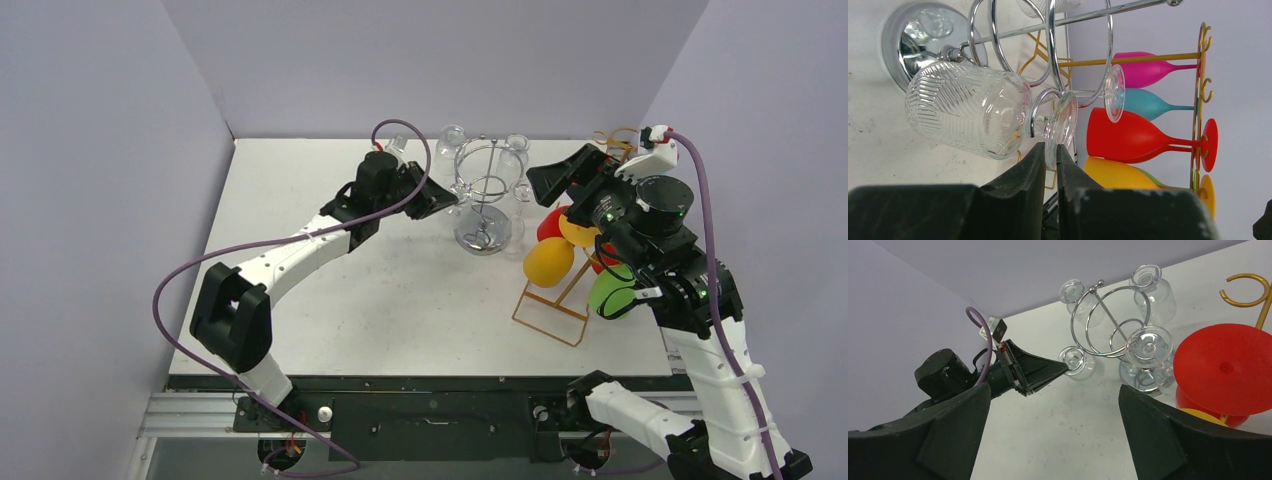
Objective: Take the wine glass off the wine glass rack
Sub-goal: Pick up the wine glass from the wine rack.
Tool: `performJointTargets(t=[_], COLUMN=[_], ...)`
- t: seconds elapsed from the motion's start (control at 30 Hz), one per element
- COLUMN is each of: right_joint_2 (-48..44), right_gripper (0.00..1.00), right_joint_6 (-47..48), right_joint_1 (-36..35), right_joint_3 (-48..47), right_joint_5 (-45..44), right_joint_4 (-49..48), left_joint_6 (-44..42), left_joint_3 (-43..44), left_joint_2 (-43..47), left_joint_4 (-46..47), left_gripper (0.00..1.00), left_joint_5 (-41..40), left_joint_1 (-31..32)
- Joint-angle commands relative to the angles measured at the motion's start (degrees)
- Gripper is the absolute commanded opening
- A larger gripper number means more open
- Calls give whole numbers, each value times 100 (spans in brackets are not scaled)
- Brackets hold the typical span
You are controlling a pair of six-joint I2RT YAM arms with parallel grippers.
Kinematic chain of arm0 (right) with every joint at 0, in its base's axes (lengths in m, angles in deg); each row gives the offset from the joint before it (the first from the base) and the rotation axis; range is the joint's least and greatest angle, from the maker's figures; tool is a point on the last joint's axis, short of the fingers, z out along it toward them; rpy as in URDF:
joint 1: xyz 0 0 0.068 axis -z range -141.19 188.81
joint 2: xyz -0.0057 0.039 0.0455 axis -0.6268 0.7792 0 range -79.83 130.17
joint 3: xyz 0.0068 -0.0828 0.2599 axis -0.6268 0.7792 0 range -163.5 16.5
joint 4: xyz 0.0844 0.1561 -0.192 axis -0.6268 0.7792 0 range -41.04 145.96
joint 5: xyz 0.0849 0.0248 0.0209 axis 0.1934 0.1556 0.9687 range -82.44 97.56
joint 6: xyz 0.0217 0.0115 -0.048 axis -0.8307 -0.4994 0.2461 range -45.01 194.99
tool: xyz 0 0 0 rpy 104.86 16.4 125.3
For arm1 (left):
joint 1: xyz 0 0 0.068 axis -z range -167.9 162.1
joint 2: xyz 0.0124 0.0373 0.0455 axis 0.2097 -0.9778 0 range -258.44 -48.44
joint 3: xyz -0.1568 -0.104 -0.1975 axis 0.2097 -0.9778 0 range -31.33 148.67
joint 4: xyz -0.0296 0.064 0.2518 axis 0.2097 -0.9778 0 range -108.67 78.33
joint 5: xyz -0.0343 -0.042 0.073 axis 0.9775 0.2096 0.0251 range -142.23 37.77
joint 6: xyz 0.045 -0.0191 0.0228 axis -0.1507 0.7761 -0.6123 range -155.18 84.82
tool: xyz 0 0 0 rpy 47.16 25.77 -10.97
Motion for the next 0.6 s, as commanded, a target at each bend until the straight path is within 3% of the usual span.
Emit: performJointTargets(t=[0.0,0.23,0.57], right_joint_2=[-79,-30,6], right_gripper=[94,93,93], right_joint_6=[-39,-40,-22], right_joint_1=[29,29,29], right_joint_3=[10,22,44], right_joint_5=[-136,-136,-137], right_joint_4=[-295,-303,-315], left_joint_6=[-17,20,239], left_joint_3=[-72,-38,-197], left_joint_2=[333,370,489], left_joint_4=[271,308,596], left_gripper=[6,0,0], left_joint_5=[184,395,595], left_joint_1=[-34,-77,-159])
